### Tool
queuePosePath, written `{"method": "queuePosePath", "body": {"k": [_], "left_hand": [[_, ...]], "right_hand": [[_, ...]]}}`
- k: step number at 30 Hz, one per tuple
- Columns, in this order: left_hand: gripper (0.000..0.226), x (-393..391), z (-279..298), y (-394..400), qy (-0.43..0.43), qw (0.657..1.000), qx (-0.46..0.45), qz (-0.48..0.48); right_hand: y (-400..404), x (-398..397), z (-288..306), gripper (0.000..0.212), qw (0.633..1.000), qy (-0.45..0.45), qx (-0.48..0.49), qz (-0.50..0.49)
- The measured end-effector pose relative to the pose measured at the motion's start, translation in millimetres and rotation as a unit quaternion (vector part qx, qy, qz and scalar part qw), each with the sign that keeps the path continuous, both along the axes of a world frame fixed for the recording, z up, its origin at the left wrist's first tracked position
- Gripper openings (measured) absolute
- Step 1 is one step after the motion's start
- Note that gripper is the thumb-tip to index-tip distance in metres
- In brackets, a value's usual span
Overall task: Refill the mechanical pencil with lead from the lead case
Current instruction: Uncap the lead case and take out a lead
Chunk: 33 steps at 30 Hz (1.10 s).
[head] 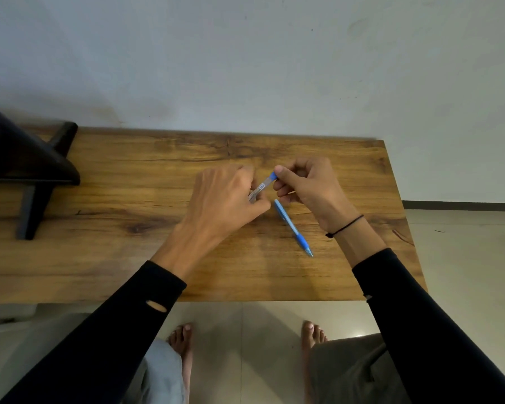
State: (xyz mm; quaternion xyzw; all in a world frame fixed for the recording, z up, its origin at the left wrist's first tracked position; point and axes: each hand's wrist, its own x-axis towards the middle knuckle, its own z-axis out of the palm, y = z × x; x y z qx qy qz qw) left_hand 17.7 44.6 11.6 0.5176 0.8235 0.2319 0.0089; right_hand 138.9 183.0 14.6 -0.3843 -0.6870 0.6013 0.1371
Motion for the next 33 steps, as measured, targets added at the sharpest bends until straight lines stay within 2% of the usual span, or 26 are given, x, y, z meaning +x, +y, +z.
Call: {"method": "queuePosePath", "body": {"k": [9, 14, 18, 25, 28, 30, 33], "left_hand": [[0.023, -13, 4, -4, -0.013, 1.0, 0.013, -0.012], [0.024, -14, 2, -5, 0.023, 0.999, 0.017, -0.033], [0.028, -17, 5, -5, 0.045, 0.998, 0.001, -0.044], [0.02, -22, 7, -6, 0.051, 0.996, -0.028, -0.068], [0.014, -27, 6, -10, 0.057, 0.996, -0.031, -0.054], [0.013, -31, 7, -14, 0.055, 0.998, -0.023, -0.035], [0.013, -38, 9, -18, 0.048, 0.999, 0.006, -0.006]], "right_hand": [[0, -2, 5, 0.011, 0.996, -0.02, 0.064, 0.061], [4, 1, 6, 0.009, 0.995, -0.018, 0.039, 0.086], [6, 0, 3, 0.008, 0.993, -0.026, 0.064, 0.094], [2, -6, -4, 0.011, 0.99, -0.037, 0.117, 0.072], [5, -7, -5, 0.014, 0.991, -0.028, 0.131, 0.027], [10, -6, -4, 0.013, 0.985, -0.029, 0.172, 0.009], [1, -10, -8, 0.01, 0.937, -0.112, 0.315, 0.105]]}}
